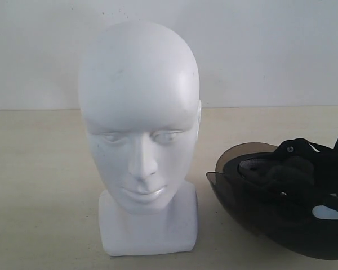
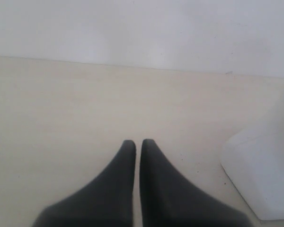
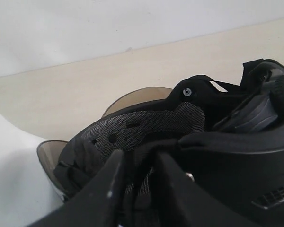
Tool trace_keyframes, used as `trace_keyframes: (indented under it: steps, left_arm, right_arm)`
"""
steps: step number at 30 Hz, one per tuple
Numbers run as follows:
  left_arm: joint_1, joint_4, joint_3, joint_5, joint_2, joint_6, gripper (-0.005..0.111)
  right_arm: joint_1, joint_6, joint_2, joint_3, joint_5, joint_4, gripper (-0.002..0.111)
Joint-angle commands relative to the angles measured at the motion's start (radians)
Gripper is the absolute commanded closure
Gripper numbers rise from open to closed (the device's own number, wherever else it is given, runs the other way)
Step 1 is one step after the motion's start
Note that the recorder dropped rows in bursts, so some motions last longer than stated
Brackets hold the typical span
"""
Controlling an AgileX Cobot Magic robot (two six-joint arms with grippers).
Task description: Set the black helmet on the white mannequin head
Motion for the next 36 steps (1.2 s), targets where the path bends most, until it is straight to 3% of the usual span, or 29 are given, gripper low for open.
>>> trace_keyframes:
  steps: [1,9,17,23,26,32,36]
  left_arm:
    - [0.003,-0.007,0.003,-0.003,-0.003,0.0,0.102]
    - [0.003,-0.007,0.003,-0.003,-0.003,0.0,0.102]
    - [0.003,-0.007,0.003,-0.003,-0.003,0.0,0.102]
    - [0.003,-0.007,0.003,-0.003,-0.003,0.0,0.102]
    - [0.003,-0.007,0.003,-0.003,-0.003,0.0,0.102]
    - [0.003,-0.007,0.003,-0.003,-0.003,0.0,0.102]
    - [0.003,-0.007,0.003,-0.003,-0.003,0.0,0.102]
  right_arm:
    - [-0.006,0.017,-0.007,-0.003,0.02,0.009,0.057]
    - [-0.006,0.058,-0.007,-0.045,0.03,0.009,0.053]
    - [-0.006,0.075,-0.002,-0.081,0.185,0.009,0.053]
    - [-0.006,0.1,0.052,-0.14,0.117,0.009,0.054]
    - [-0.006,0.121,0.097,-0.182,0.013,0.009,0.064]
    - [-0.006,0.081,0.175,-0.237,-0.12,0.009,0.108]
    - [-0.006,0.066,0.192,-0.233,-0.079,0.009,0.108]
